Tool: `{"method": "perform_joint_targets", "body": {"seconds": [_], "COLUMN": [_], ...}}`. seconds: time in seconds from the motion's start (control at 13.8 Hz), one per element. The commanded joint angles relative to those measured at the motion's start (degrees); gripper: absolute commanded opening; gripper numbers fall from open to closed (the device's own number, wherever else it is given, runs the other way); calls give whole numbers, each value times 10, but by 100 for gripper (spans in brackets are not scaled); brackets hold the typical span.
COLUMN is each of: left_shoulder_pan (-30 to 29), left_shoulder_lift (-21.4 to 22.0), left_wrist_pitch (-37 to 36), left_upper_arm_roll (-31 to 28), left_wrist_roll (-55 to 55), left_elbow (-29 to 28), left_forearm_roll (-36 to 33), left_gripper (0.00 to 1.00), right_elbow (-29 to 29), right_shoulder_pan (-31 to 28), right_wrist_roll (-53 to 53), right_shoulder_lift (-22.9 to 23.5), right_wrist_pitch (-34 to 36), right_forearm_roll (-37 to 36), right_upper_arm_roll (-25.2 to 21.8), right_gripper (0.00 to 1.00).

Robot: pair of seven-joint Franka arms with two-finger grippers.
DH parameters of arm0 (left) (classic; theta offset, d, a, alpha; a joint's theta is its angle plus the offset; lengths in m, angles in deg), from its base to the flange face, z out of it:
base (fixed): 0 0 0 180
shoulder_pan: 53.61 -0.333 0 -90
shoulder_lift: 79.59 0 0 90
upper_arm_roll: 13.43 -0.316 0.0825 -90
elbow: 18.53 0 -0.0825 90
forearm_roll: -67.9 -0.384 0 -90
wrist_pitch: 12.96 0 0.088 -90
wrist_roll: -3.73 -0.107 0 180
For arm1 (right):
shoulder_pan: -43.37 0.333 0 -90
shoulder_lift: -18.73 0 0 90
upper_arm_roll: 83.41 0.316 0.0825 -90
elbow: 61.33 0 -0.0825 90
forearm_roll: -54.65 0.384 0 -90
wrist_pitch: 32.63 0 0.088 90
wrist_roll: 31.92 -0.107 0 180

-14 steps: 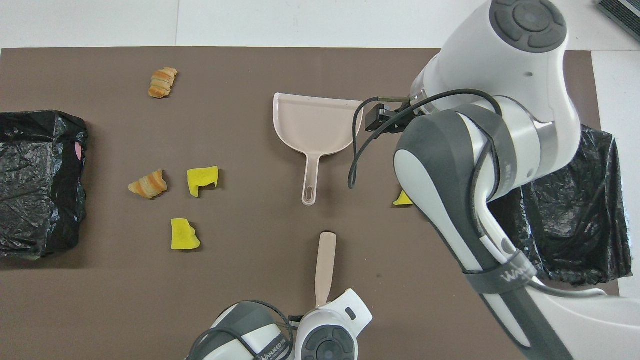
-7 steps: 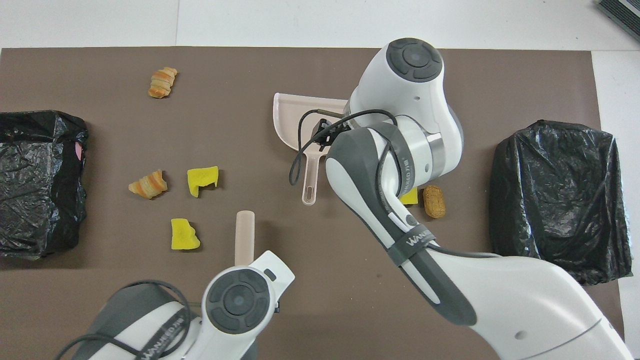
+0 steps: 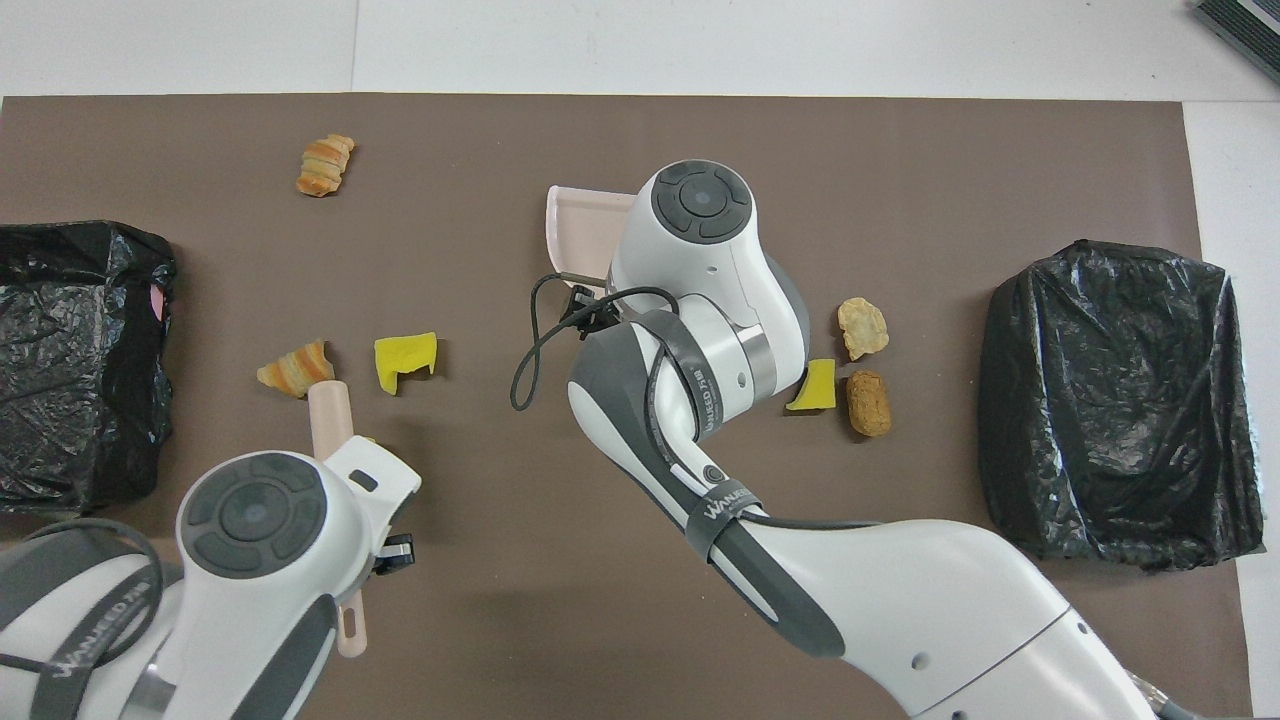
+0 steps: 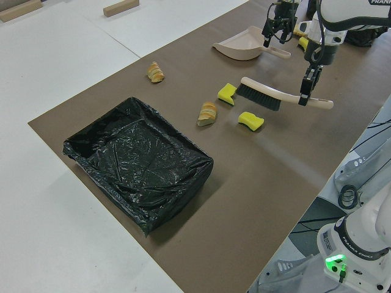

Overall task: Sweep and dump trash in bin
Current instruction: 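Lift the brush with the left gripper while the right gripper lifts the dustpan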

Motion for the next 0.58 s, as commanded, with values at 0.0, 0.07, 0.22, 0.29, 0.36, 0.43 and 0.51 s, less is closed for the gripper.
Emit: {"method": "perform_joint_targets", "body": {"seconds": [0.0, 0.07, 0.22, 0.29, 0.36, 0.43, 0.51], "left_shoulder_pan": [-2, -2, -2, -1, -2, -2, -2], "left_shoulder_lift": [-21, -29, -40, -55, -67, -83, -94], "left_wrist_pitch": [67, 84, 105, 118, 133, 136, 138], "left_upper_arm_roll": [-77, -105, -150, -166, -172, -177, -181], "left_wrist_roll": [-10, -30, -110, -140, -153, -161, -175], "left_elbow": [-7, -5, -4, -4, -5, -4, -4], "left_forearm_roll": [-21, -28, -47, -48, -49, -56, -63], "left_gripper": [0, 0, 0, 0, 0, 0, 0], "right_elbow": [38, 37, 36, 34, 33, 34, 34], "right_shoulder_pan": [5, 5, 5, 6, 5, 6, 7], "right_wrist_roll": [-2, -2, -2, -2, -2, -3, -2], "right_shoulder_lift": [-13, -13, -13, -13, -13, -13, -13], "right_wrist_pitch": [-17, -17, -17, -17, -19, -19, -17], "right_forearm_roll": [1, 1, -2, -8, -8, -7, -9], "right_upper_arm_roll": [-1, -1, -1, -2, -1, -1, -1], "right_gripper": [100, 100, 97, 95, 90, 76, 51]}}
